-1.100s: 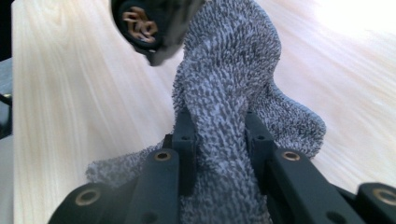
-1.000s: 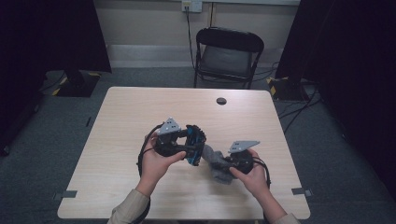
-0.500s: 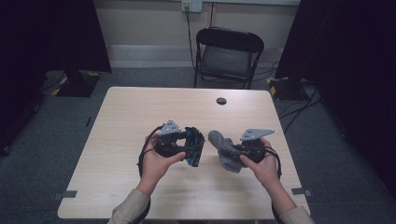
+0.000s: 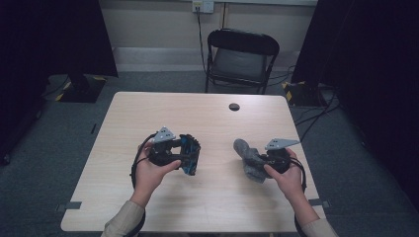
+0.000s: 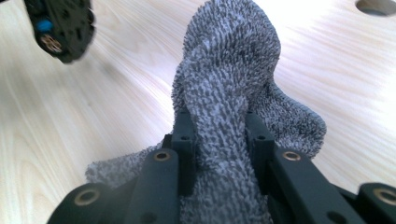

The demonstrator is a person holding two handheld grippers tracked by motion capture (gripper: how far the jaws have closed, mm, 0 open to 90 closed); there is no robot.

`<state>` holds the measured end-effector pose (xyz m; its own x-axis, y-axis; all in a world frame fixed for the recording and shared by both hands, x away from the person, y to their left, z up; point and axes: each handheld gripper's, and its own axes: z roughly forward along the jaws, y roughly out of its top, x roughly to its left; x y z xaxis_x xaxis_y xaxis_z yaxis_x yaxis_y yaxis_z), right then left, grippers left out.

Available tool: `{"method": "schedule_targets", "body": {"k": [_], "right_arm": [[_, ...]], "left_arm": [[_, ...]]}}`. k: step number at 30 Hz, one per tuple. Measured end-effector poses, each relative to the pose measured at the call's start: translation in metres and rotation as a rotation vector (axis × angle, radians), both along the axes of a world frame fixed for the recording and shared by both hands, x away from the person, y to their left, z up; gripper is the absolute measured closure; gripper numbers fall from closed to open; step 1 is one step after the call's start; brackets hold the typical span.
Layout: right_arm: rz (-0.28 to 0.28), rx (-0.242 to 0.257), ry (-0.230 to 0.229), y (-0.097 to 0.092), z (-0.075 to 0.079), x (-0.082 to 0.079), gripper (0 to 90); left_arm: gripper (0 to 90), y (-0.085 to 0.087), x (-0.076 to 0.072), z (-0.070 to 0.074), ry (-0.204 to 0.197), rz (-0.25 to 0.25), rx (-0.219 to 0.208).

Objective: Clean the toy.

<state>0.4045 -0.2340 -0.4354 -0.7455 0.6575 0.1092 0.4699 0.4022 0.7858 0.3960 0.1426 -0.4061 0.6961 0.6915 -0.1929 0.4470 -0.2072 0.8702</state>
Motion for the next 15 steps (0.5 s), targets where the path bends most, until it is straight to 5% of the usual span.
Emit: {"method": "schedule_targets", "body": {"k": [15], "right_arm": [[-0.084,-0.019,0.026,-0.031,-0.017,0.000,71.7]], "left_arm": [[25.5,0.040,-0.005,-0.007,0.014,0.073,0.013]]}}
